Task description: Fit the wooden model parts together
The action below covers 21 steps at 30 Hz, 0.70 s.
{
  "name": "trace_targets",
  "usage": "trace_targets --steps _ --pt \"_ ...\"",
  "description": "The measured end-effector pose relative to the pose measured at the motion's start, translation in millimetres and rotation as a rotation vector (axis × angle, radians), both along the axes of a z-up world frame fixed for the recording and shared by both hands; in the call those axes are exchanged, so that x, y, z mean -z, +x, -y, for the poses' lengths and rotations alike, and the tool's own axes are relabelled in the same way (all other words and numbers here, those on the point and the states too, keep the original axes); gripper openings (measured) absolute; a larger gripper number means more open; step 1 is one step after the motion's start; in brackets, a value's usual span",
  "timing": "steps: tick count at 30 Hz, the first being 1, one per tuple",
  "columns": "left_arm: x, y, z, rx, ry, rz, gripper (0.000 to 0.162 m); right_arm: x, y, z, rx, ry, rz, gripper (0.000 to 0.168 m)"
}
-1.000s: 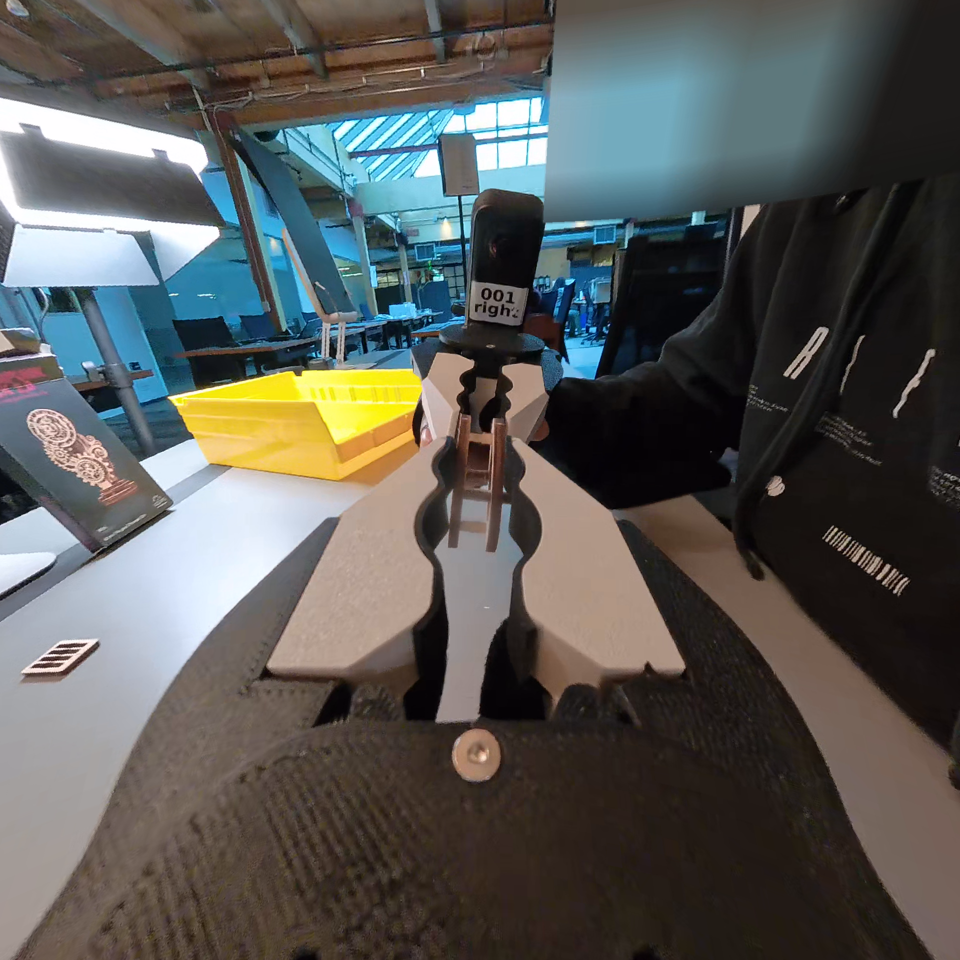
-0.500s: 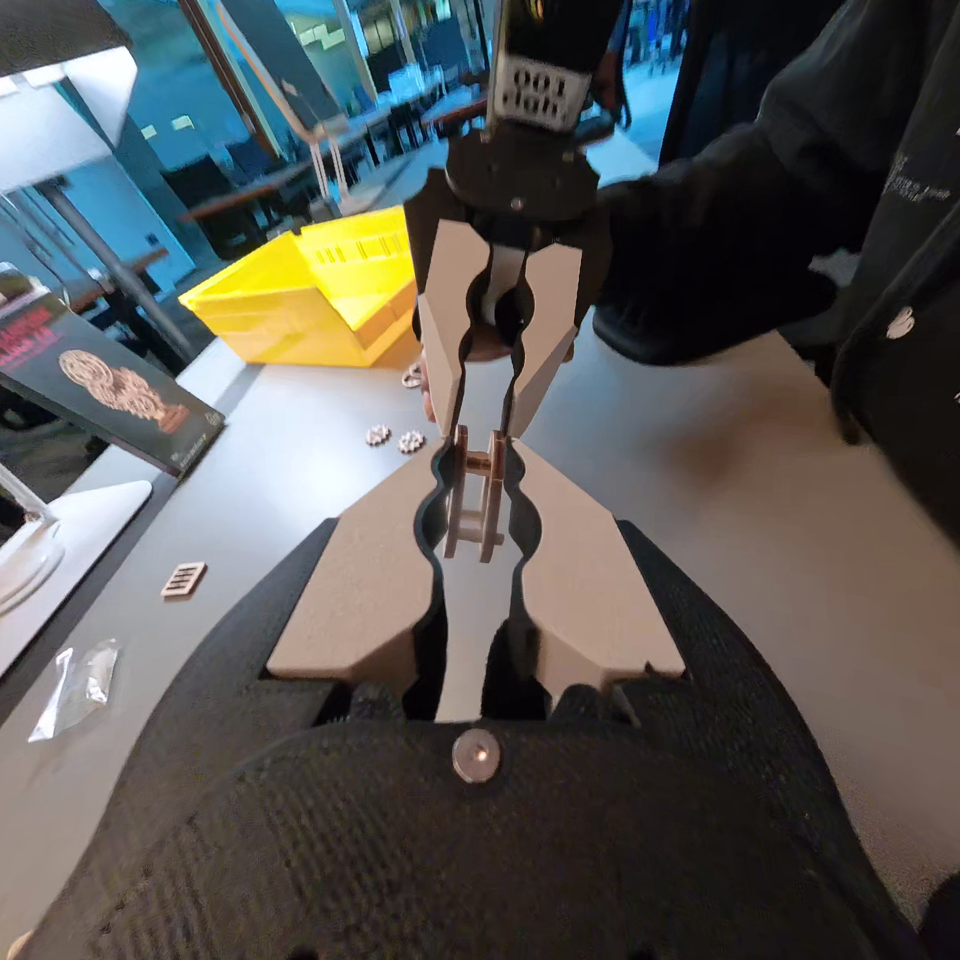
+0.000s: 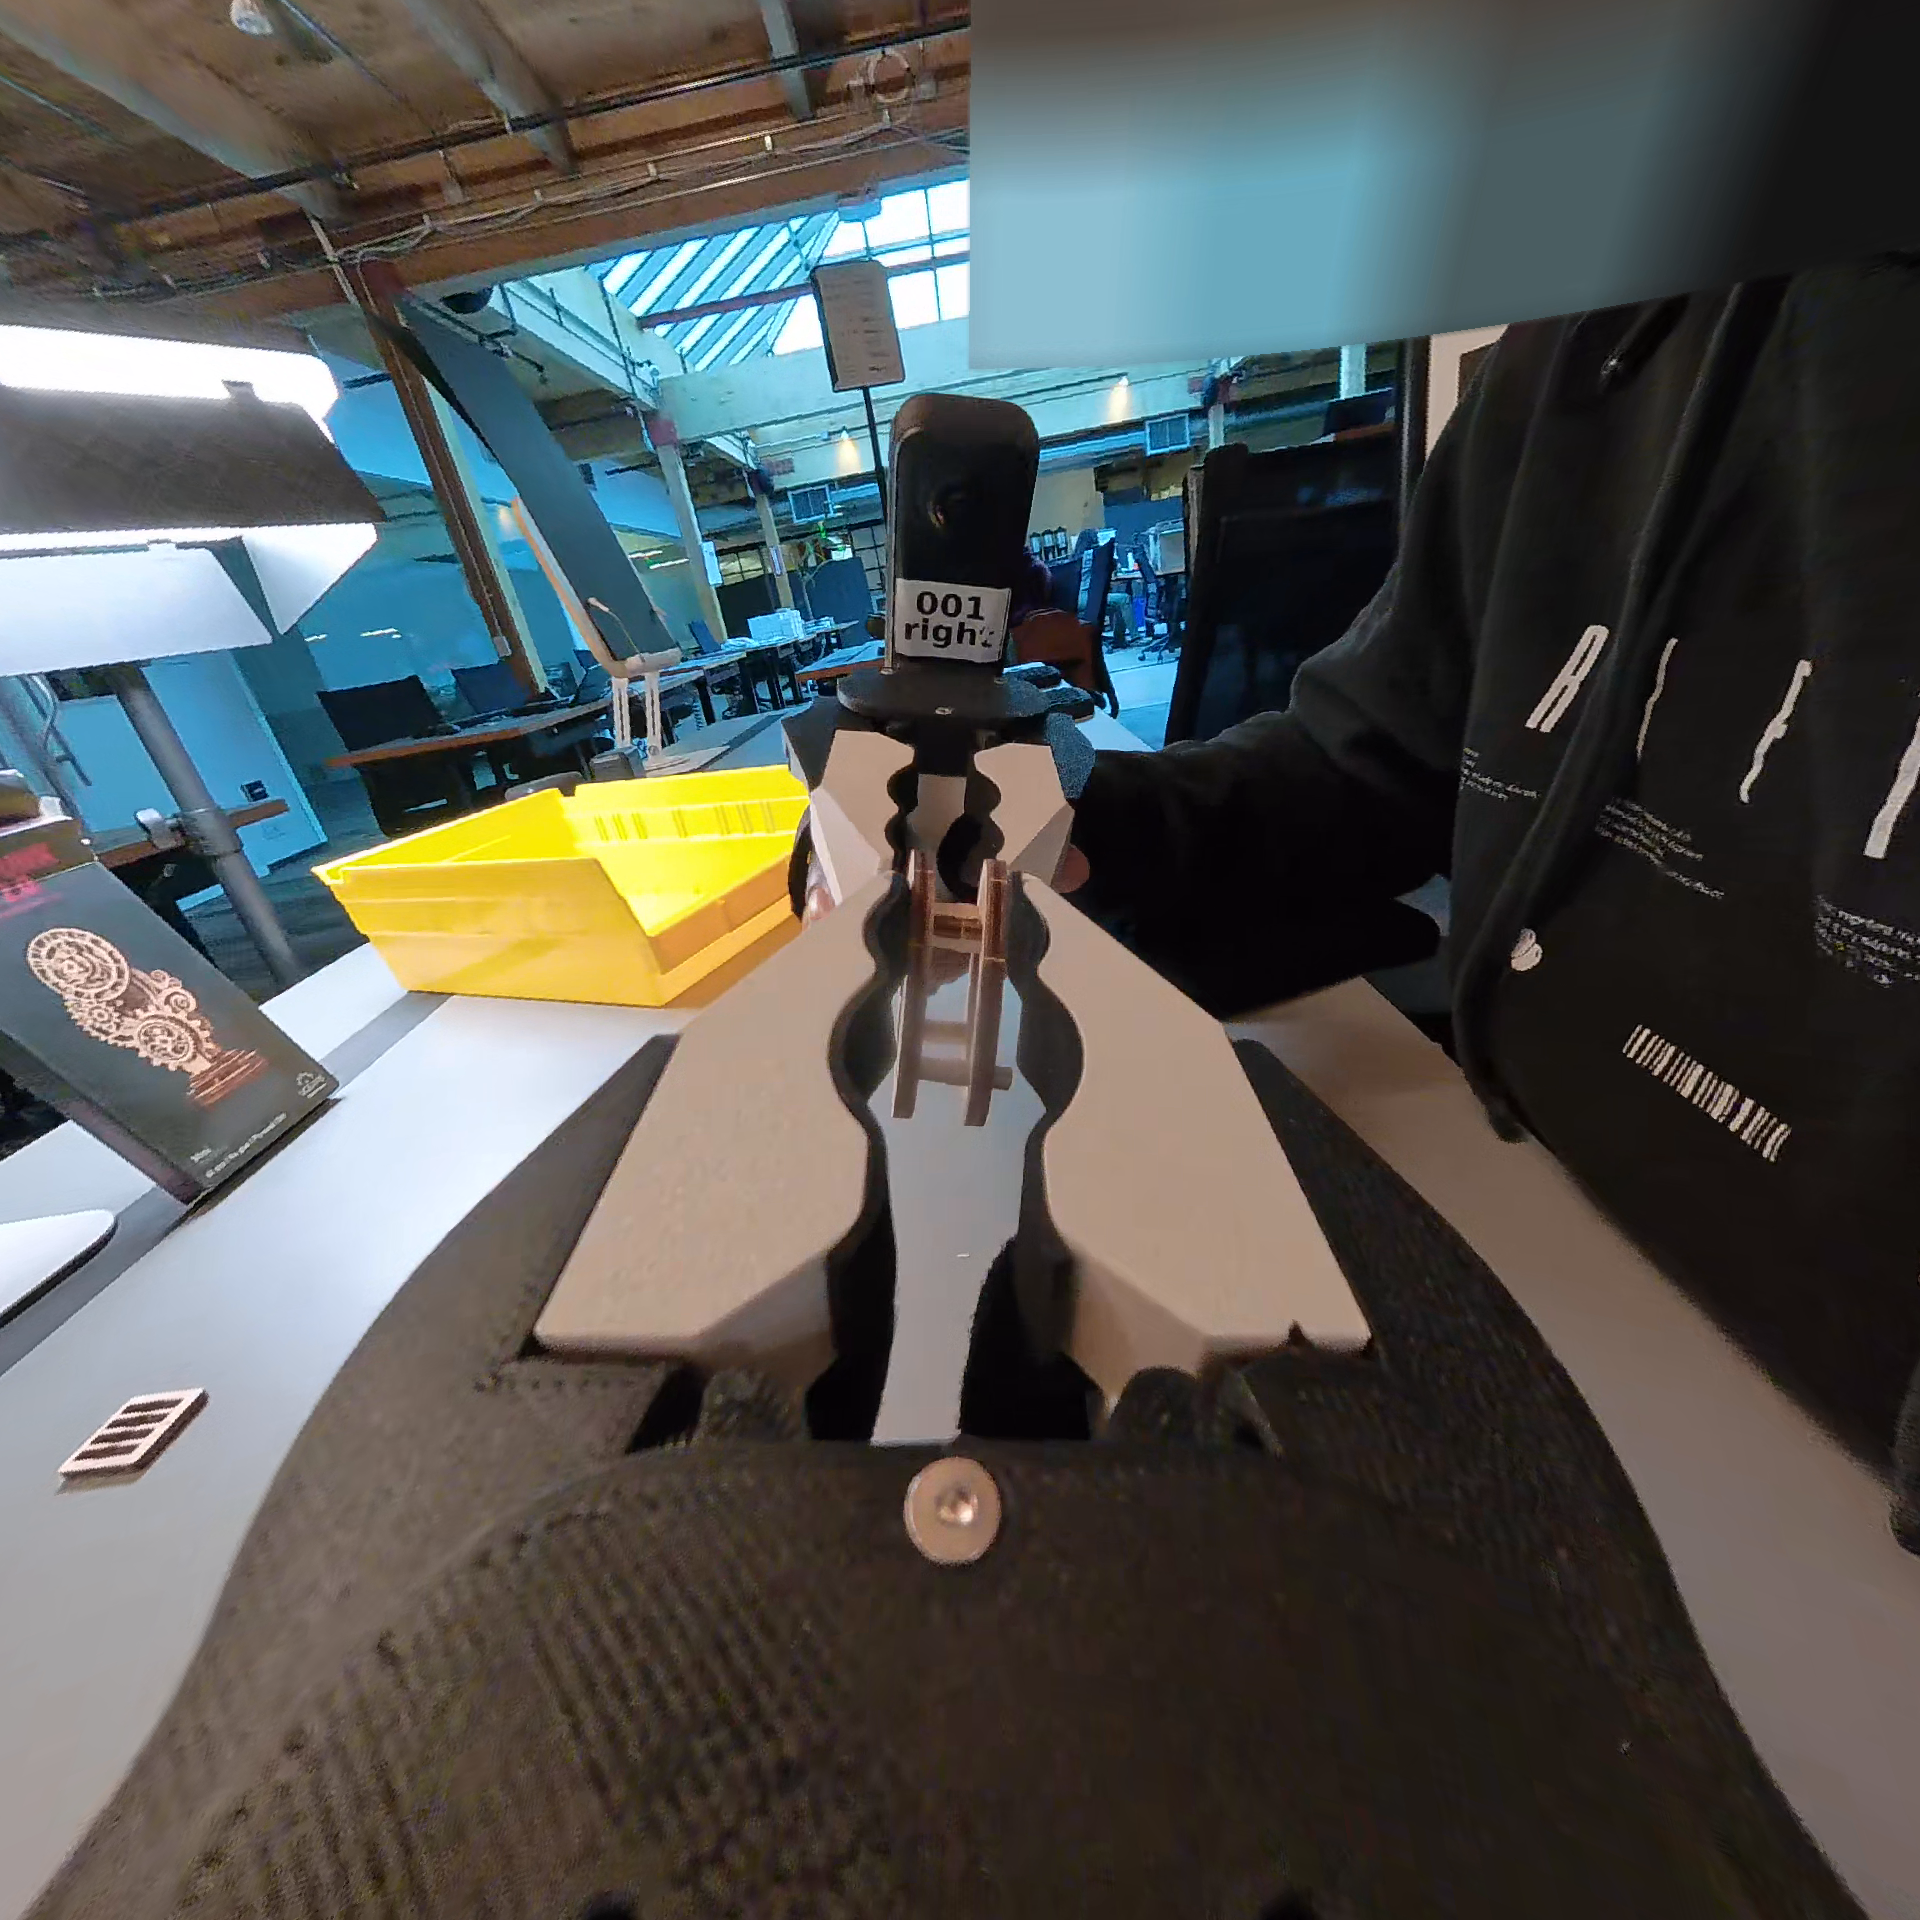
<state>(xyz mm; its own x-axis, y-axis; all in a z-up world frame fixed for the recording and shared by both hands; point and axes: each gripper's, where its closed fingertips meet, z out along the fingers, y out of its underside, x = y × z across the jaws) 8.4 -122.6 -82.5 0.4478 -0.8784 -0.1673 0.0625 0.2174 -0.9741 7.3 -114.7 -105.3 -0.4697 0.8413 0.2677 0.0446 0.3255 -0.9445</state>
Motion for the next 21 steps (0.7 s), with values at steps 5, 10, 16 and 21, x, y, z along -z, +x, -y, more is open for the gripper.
trace_targets --steps 5,10,16,21 --pt "3 -1 -1 0.005 -0.019 0.005 0.017 3 -2 -1 0.018 0.035 0.031 0.017" --pt "19 -5 -8 -0.075 -0.041 -0.172 0.019 15 -4 -8 0.073 0.142 0.087 0.017" --pt "37 -2 -11 -0.131 -0.037 -0.353 0.019 29 -4 -9 0.079 0.220 0.150 0.016" --pt "34 -2 -10 -0.142 0.007 -0.339 0.017 23 -5 -8 0.078 0.193 0.108 0.017"
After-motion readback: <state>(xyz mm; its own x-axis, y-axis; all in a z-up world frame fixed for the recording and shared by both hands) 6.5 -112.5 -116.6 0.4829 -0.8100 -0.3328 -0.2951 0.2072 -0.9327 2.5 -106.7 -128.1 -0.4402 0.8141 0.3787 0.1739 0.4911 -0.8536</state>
